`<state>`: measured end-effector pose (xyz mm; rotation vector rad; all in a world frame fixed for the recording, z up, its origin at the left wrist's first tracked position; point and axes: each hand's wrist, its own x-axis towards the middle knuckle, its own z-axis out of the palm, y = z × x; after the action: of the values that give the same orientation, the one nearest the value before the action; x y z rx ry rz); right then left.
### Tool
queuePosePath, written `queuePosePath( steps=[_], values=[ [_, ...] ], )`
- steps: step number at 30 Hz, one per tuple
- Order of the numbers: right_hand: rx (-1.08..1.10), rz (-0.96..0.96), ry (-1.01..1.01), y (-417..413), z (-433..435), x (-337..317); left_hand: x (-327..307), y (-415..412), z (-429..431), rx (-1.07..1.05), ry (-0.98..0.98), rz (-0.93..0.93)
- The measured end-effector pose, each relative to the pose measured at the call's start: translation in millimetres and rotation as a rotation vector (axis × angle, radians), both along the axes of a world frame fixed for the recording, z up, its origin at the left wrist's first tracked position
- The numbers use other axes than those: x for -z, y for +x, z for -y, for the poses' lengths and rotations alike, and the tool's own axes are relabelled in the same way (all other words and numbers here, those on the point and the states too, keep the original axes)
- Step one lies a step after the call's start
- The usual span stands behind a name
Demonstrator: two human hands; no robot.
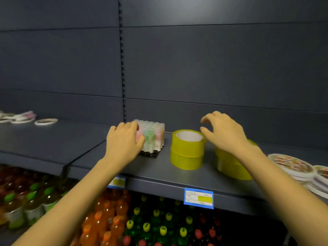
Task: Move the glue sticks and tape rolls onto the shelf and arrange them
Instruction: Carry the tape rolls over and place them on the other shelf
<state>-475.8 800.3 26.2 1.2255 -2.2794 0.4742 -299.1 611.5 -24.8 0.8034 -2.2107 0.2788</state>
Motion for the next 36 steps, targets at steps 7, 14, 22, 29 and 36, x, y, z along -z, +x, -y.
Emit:
queuePosePath(
  steps=[7, 14, 22, 29, 36],
  values=[
    [-0.501, 0.013, 0.073, 98.6, 112.1, 24.1, 13.7, 100.8, 56.5, -0.213, 0.082, 0.048],
    [-0.703, 0.109, 0.219, 180.9, 216.9, 40.7, 34.1, 205.8, 118.3, -0.370, 0.155, 0.064],
    [-0.756, 0.183, 0.237, 286.6, 342.9, 52.1, 33.7, 315.4, 211.7, -0.426, 0.143, 0.157],
    [-0.728, 0.232, 0.294, 346.9, 434.5, 52.5, 37.0, 381.9, 278.9, -0.452, 0.163, 0.164],
    [-0.679, 0.251, 0.311, 372.5, 516.0, 56.0, 41.5, 409.0, 345.4, -0.456, 0.209, 0.090]
  ],
)
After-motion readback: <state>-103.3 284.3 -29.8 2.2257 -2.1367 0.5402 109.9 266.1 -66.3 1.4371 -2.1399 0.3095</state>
